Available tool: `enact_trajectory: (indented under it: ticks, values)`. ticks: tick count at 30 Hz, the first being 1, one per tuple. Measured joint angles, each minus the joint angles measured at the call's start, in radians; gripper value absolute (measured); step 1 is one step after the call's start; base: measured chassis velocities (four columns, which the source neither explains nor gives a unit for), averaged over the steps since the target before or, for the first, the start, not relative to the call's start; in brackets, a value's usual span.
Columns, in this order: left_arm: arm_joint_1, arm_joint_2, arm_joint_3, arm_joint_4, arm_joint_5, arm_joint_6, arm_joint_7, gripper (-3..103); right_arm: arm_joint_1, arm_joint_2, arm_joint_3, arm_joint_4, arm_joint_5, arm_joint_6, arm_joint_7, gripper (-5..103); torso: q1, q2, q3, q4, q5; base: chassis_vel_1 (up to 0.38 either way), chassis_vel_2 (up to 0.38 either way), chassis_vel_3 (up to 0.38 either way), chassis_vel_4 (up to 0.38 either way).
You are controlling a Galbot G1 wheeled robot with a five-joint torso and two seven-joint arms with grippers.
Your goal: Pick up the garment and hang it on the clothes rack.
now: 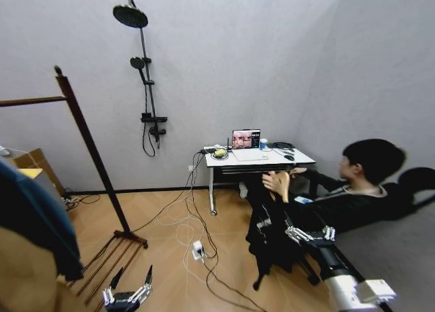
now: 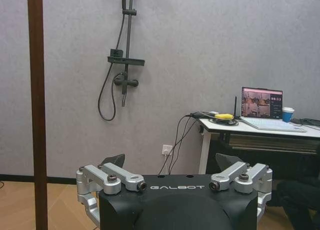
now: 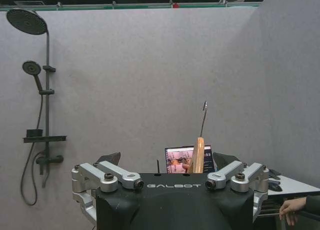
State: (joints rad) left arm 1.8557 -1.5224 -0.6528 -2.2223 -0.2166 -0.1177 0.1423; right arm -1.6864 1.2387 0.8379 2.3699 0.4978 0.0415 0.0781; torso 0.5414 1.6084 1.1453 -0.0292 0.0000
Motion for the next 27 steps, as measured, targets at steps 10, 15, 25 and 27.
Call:
enact_trajectory:
  ticks: [10,15,25,27]
  values:
    - [0.0,0.0,0.0,0.0,0.0,0.0,0.0,100,0.101,-0.075,0.118,-0.046,0.071,-0.133,0.054,100,0.0,0.0,0.0,0.0,0.0001,-0.145,0.142,0.089,-0.098]
    - [0.0,0.0,0.0,0.0,0.0,0.0,0.0,100,0.179,-0.13,0.156,-0.095,0.101,-0.183,0.056,100,-0.002,0.001,0.0,-0.0002,0.0002,0.072,-0.053,-0.061,0.061]
    - [0.0,0.0,0.0,0.0,0.0,0.0,0.0,100,0.281,-0.213,0.081,-0.192,0.191,-0.234,0.038,100,0.0,0.0,0.0,0.0002,-0.0001,0.019,-0.016,-0.011,0.016]
    - [0.0,0.0,0.0,0.0,0.0,0.0,0.0,100,0.297,-0.217,0.063,-0.21,0.191,-0.239,0.037,100,0.0,0.0,0.0,0.0002,0.0,0.0,0.0,0.0,0.0]
